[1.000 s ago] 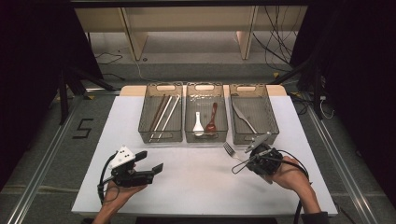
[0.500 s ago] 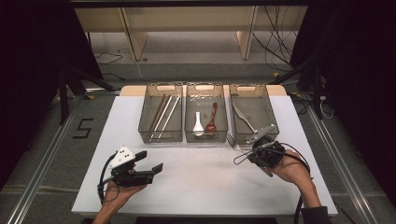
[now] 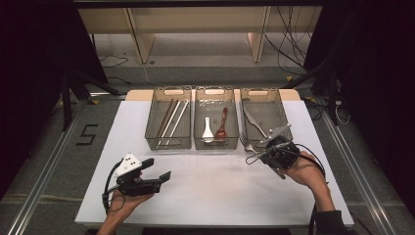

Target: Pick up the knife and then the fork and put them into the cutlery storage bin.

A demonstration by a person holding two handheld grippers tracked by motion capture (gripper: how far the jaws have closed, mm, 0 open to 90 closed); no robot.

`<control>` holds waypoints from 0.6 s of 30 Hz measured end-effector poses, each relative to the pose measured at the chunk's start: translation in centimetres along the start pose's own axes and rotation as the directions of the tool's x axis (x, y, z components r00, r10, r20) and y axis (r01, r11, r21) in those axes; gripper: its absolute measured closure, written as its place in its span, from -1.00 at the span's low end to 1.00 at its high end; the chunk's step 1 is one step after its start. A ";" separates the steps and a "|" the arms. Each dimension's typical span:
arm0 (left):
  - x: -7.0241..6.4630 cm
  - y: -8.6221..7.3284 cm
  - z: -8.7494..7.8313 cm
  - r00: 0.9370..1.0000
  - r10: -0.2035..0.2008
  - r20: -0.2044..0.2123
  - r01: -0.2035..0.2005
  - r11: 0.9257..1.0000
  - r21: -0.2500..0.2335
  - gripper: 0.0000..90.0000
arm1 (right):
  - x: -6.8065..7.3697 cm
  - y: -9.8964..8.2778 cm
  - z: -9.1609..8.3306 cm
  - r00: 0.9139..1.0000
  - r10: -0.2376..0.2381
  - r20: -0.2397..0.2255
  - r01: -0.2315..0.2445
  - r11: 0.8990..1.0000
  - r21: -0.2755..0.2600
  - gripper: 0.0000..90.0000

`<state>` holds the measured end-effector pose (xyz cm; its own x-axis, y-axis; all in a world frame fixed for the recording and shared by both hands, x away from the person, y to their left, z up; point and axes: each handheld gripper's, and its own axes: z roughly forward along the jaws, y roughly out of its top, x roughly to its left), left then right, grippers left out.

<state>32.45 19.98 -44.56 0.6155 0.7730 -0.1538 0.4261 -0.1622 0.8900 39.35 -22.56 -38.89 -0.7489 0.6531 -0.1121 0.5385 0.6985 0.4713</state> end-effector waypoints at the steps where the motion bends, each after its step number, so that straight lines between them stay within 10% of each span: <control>1: 0.0 0.0 0.0 1.000 0.001 0.000 -0.001 1.000 0.000 -0.59 | 0.0 0.1 0.0 1.000 0.007 0.004 -0.007 1.000 -0.005 0.87; 18: 0.0 0.0 0.0 1.000 0.001 0.000 -0.001 1.000 0.000 -0.59 | -2.3 2.6 -1.1 0.997 0.045 0.057 -0.041 0.997 -0.058 0.87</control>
<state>32.47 19.99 -44.58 0.6158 0.7729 -0.1531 0.4256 -0.1629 0.8901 42.04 -22.53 -36.48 -0.7008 0.6994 -0.1409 0.5459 0.6528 0.5252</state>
